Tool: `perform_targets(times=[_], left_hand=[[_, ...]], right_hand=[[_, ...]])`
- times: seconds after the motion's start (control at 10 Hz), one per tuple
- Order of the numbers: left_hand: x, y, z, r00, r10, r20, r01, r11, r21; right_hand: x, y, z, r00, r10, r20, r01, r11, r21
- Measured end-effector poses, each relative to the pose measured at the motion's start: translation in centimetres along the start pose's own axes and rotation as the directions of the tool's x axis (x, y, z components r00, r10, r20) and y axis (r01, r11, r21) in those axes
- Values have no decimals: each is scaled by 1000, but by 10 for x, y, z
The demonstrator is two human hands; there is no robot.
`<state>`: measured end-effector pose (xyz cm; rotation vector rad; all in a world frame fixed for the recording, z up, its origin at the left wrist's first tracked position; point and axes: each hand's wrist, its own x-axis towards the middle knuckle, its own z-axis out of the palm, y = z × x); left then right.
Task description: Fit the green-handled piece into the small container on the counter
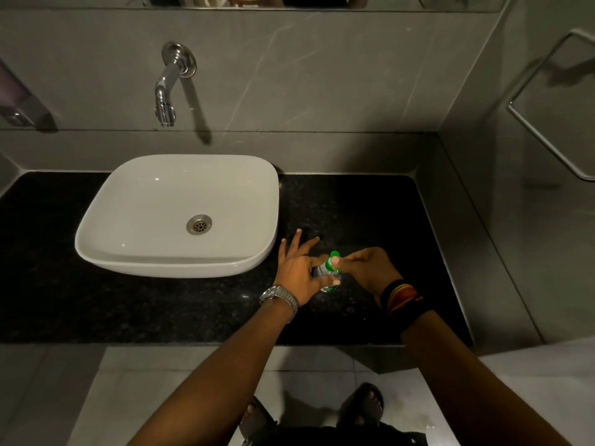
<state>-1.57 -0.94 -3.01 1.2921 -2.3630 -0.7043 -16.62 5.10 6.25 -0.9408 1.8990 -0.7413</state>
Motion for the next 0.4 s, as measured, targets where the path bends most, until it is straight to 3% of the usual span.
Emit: perform_targets(times=[0.2, 0.3, 0.4], left_hand=[[1, 3, -9, 996, 9, 83, -11, 1000, 21], [12, -2, -29, 985, 11, 171, -23, 997, 68], [24, -8, -61, 983, 134, 124, -149, 981, 123]], right_hand=[[-10, -3, -11, 1000, 8, 18, -10, 996, 84], [-10, -11, -32, 998, -48, -29, 52, 983, 176], [-19, -33, -68, 973, -160, -167, 206, 929, 308]])
